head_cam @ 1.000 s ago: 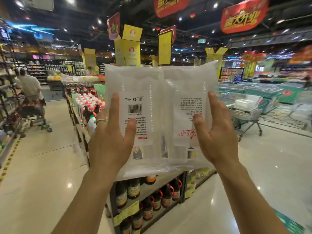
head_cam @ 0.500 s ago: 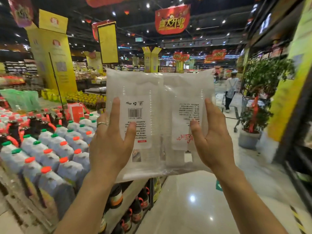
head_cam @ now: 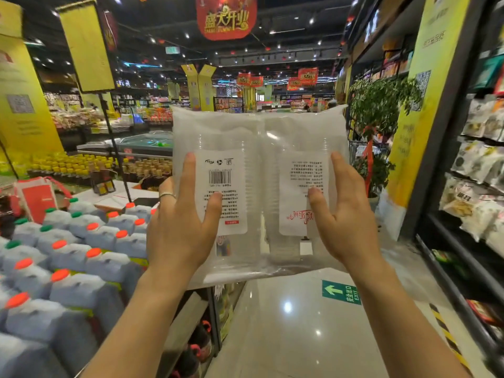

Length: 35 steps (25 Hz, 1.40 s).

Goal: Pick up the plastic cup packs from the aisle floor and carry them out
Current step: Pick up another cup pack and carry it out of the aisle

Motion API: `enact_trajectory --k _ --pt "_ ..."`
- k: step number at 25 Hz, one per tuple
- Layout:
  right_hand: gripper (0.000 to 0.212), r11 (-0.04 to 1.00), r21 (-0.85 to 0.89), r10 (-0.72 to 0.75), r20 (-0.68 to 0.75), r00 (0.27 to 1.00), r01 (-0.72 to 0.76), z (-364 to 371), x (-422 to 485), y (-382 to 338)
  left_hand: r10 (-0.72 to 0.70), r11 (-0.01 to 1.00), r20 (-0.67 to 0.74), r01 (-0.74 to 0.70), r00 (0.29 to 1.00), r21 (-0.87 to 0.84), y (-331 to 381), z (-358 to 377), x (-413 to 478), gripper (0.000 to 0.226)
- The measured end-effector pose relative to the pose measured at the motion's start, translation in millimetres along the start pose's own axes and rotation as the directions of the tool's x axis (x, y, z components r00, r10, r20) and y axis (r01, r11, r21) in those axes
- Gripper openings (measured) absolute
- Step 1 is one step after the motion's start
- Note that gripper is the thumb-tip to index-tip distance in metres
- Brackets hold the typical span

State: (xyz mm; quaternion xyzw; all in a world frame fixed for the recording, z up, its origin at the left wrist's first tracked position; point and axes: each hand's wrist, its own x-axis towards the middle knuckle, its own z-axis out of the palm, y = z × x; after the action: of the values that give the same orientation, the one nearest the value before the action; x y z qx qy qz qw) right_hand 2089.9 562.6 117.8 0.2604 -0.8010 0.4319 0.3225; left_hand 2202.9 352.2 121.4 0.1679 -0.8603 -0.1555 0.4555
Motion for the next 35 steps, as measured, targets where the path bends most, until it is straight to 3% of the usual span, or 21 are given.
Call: enact_trajectory --k 11,19,27,35 --pt "0.064 0.998 0.059 -0.003 -0.054 0.999 0.006 34 178 191 0.061 0.998 -0.002 -0.061 0.998 0.005 76 208 136 0.07" --pt "0.065 0.997 -0.006 0.07 -0.095 0.993 -0.071 56 258 296 0.104 0.994 0.04 -0.104 0.994 0.01 114 337 210 0.07" --pt "0.065 0.991 -0.034 0.126 -0.115 0.985 -0.13 139 350 382 0.103 0.992 0.057 -0.098 0.993 -0.077 92 478 310 0.071" --pt "0.065 0.988 -0.107 0.097 -0.149 0.984 -0.114 269 497 447 0.097 0.987 0.024 -0.093 0.995 -0.134 34 609 468 0.066"
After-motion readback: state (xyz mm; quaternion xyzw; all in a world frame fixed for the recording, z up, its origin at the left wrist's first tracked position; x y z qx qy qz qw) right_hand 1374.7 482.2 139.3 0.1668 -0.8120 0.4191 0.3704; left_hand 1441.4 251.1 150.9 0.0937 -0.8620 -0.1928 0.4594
